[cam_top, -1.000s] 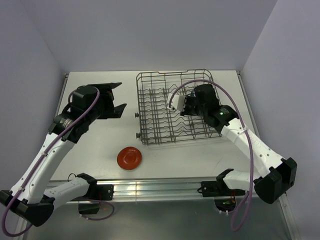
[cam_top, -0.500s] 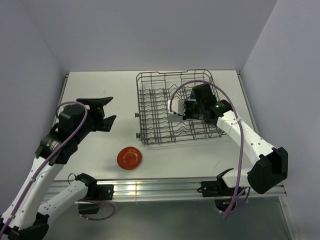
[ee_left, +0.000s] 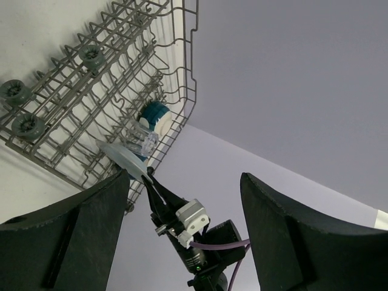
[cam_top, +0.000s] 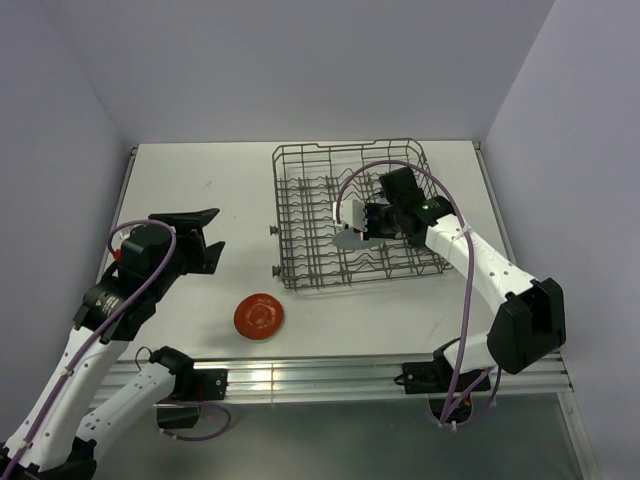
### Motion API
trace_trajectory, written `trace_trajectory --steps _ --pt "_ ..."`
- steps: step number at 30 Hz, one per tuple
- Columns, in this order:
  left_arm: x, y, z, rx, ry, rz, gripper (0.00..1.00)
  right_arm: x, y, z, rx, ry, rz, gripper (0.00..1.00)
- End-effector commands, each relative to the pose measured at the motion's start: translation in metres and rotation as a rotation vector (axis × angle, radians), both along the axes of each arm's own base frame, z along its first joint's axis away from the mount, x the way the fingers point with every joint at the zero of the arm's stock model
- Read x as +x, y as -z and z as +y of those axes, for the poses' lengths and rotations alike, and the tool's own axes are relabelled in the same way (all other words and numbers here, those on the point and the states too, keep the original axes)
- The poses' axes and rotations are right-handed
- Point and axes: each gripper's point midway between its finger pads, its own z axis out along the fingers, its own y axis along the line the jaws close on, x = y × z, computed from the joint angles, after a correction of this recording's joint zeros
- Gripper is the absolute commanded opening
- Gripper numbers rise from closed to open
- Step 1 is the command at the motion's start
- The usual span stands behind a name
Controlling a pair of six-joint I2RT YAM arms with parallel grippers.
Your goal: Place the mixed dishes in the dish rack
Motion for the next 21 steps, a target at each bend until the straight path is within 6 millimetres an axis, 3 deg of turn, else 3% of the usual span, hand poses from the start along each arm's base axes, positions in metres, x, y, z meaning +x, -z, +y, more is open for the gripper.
trace_trajectory --steps 1,21 --pt "0.004 0.01 0.001 -0.01 -0.024 0.023 0.79 0.02 -0.023 0.009 0.052 -0.019 -0.091 0.0" --pt "0.004 0.026 0.004 -0.028 -0.041 0.046 0.77 0.017 0.004 0.004 0.074 0.005 0.0 0.0"
